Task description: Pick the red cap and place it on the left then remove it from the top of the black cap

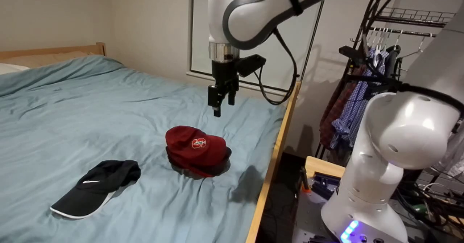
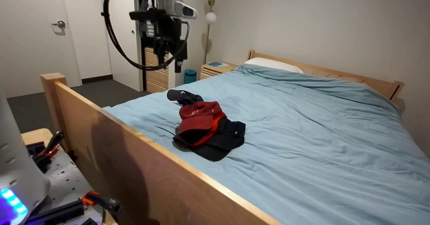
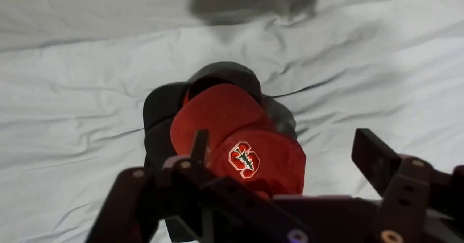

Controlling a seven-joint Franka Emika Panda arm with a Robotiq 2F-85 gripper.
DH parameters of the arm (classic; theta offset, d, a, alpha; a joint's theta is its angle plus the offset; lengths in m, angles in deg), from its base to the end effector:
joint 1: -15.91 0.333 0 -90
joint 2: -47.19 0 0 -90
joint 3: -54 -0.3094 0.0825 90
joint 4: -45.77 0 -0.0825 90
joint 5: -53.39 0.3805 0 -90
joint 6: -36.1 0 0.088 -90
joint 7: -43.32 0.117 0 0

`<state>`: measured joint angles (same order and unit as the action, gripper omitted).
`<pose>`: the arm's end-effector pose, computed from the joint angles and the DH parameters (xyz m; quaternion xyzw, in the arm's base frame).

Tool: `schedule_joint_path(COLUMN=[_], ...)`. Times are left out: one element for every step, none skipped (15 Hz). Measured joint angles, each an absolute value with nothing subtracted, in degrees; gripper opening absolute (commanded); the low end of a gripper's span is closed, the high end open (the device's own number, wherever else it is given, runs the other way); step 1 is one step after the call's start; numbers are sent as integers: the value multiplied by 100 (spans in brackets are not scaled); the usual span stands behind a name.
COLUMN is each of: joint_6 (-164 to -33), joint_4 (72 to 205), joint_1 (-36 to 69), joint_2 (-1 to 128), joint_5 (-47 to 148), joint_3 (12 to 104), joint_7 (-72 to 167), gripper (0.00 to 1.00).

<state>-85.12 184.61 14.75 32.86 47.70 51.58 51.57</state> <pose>0.4449 0.0043 0.3839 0.9979 -0.0348 -0.0250 0.0491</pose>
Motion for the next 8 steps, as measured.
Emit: schedule_joint_path(joint_6=[-8818,-9107,-9361,-9573,-9721,-9801,-9834,-9836], joint_4=[18428,18395,18365,18326,18281,18231,18181,18144], joint_1=[1475,1475,1475,1475,1475,1476,1476,1476], joint_2=[3552,3808,4045,4272,4476,4643,4755,4804], joint_5=[4769,4769,4767,4760,4755,4754,4753,4753], joint_3=[5179,5199,5213,5223,5228,5230,5231,5232], joint_7=[5157,5157,5157,5154,5139,5123,5108,5099], gripper=[100,100,100,100,100,100,100,100])
